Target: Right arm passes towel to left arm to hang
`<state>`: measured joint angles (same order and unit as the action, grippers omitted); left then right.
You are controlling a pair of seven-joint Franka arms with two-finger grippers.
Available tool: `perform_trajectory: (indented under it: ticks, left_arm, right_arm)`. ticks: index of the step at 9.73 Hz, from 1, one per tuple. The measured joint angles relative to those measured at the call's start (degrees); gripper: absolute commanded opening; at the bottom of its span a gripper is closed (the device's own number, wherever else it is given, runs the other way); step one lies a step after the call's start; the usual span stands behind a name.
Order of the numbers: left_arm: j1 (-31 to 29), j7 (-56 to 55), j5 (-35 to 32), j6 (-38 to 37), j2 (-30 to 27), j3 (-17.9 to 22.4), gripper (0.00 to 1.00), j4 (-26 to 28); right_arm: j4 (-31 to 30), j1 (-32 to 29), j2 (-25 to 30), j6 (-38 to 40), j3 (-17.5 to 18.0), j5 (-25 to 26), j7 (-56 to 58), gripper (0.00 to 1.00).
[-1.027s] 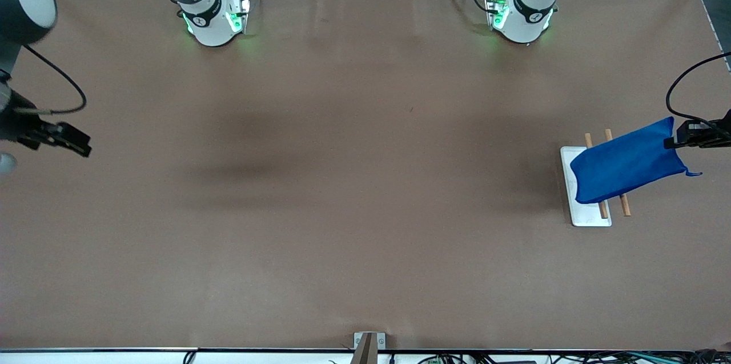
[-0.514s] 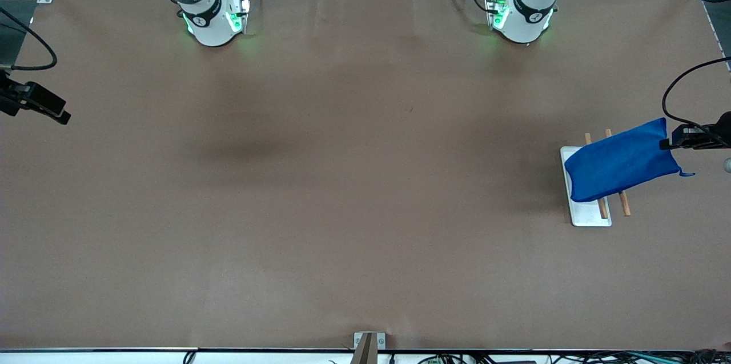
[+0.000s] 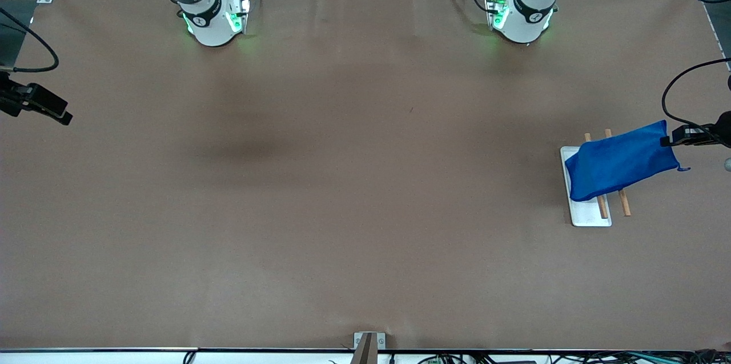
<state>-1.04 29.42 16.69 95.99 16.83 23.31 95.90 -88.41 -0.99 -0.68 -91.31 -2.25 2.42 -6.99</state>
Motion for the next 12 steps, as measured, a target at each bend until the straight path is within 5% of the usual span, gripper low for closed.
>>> perform_trajectory:
  ticks: [3,4,8,12]
  left_arm:
    - [0.39,0.55,-2.06,1.37,-0.2,-0.6,0.89,-3.1]
    - [0.38,0.59,-5.27,1.45,-0.41,-1.91,1.0,-4.56]
    - [0.61,-5.69,-8.48,2.99,-4.16,-10.74,1.0,-7.37]
    - [1.1,-25.52,-15.5,3.07,-10.68,-24.32,1.0,-7.59]
  right_arm:
    - [0.0,-0.03,0.0,-0.06,-0.29,-0.39,0.0,1.0]
    - [0.0,-0.03,0.0,-0.14,-0.32,-0.48,0.0,1.0]
    - [0.0,-0.02,0.0,-0.18,-0.34,-0.55,0.0,1.0]
    - [0.01,-0.03,0.0,-0.14,-0.38,-0.55,0.0,1.0]
